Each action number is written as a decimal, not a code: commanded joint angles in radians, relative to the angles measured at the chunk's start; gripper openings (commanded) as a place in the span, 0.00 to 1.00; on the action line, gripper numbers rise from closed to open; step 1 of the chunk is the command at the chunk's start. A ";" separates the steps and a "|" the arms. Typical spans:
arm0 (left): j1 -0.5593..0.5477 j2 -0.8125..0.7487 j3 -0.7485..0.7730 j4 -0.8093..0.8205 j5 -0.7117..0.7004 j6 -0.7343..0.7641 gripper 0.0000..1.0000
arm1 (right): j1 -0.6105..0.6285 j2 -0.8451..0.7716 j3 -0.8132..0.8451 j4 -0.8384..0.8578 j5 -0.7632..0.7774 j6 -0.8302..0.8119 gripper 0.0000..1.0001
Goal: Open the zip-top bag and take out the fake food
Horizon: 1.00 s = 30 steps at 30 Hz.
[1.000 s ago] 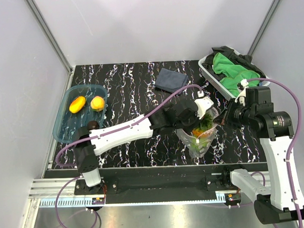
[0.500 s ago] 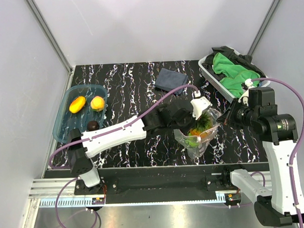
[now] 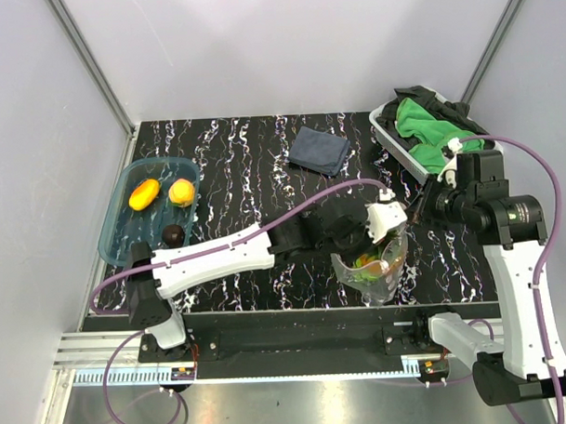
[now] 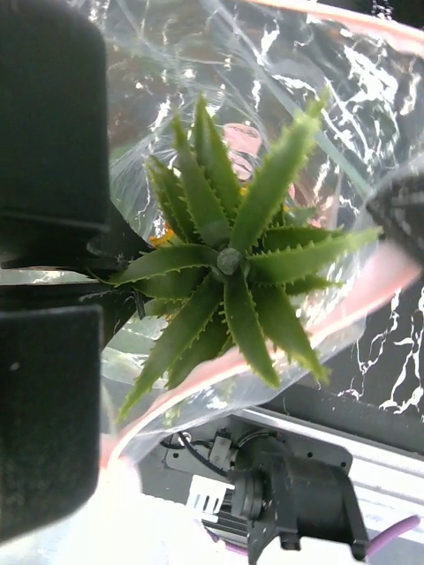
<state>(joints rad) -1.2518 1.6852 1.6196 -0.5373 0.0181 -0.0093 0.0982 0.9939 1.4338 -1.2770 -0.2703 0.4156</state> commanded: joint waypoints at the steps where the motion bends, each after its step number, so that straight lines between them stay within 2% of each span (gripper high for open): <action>1: -0.005 -0.094 0.040 0.068 -0.072 0.031 0.00 | 0.005 -0.041 -0.002 -0.007 0.052 -0.029 0.00; 5: 0.002 -0.075 0.132 0.051 -0.181 0.014 0.00 | 0.005 -0.109 -0.076 -0.005 0.017 -0.029 0.00; 8: 0.029 -0.016 0.261 -0.019 -0.155 -0.041 0.00 | 0.005 -0.141 -0.104 -0.007 -0.001 -0.018 0.00; 11: 0.063 0.002 0.312 -0.024 -0.072 -0.090 0.00 | 0.005 -0.150 -0.107 -0.007 0.009 -0.012 0.00; 21: 0.092 -0.039 0.329 0.036 0.032 -0.127 0.00 | 0.005 -0.129 -0.070 -0.002 0.049 -0.012 0.00; 28: 0.155 -0.116 0.269 0.239 0.262 -0.296 0.00 | 0.003 -0.110 -0.073 0.002 0.063 -0.017 0.00; 30: 0.170 -0.117 0.260 0.256 0.290 -0.325 0.00 | 0.005 -0.106 -0.059 0.005 0.068 -0.017 0.00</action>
<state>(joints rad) -1.1107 1.6600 1.8816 -0.4953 0.1562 -0.2199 0.0982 0.8776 1.3369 -1.2819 -0.2428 0.4053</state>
